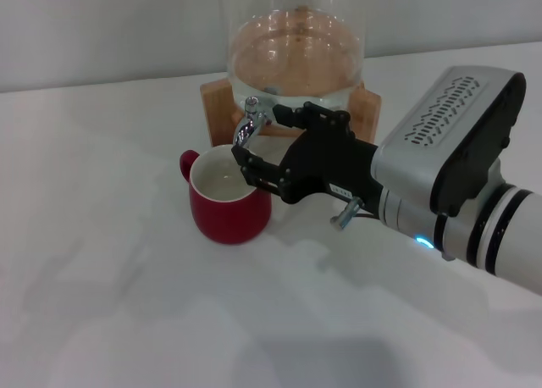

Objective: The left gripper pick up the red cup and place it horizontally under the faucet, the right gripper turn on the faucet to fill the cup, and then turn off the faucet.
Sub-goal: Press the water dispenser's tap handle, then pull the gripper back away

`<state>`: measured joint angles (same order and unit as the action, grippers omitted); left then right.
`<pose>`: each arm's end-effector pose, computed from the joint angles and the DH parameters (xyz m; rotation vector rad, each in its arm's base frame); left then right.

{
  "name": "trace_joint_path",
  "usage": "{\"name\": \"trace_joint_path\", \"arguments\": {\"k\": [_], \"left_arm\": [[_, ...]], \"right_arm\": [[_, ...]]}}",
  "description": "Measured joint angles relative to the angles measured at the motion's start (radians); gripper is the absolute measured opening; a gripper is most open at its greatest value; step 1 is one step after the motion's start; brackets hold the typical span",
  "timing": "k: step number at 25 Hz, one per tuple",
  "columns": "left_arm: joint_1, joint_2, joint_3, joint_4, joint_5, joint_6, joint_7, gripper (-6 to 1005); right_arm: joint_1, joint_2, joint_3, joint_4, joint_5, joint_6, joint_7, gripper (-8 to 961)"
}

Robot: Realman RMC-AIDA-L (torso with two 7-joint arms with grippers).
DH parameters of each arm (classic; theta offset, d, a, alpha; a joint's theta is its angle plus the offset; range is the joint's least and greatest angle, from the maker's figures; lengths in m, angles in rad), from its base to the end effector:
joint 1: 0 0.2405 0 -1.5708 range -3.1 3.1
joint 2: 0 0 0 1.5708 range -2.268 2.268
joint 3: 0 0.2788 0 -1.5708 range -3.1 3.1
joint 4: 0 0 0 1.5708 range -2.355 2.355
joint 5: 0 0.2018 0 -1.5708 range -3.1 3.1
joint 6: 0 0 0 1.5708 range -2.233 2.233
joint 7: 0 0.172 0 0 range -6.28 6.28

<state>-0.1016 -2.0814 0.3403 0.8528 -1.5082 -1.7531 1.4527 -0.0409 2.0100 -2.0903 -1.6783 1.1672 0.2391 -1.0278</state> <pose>-0.3544 0.2369 0.0963 -1.9246 -1.0456 -1.1622 0.1515 0.2953 -0.0630 -2.2445 0.4070 0.5633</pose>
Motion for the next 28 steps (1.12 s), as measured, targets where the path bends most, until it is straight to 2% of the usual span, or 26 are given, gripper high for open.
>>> {"name": "trace_joint_path", "arguments": {"k": [16, 23, 28], "left_arm": [[-0.002, 0.001, -0.003, -0.001, 0.0, 0.0, 0.001, 761], [-0.003, 0.001, -0.003, -0.002, 0.001, 0.007, 0.003, 770], [-0.003, 0.002, -0.004, -0.002, 0.0, 0.01, 0.003, 776]], "right_arm": [[-0.009, -0.002, 0.011, -0.02, 0.005, 0.009, 0.003, 721], [-0.085, -0.002, 0.016, -0.115, -0.002, 0.054, -0.03, 721], [-0.136, 0.0, 0.097, -0.138, 0.0, 0.088, -0.03, 721]]}}
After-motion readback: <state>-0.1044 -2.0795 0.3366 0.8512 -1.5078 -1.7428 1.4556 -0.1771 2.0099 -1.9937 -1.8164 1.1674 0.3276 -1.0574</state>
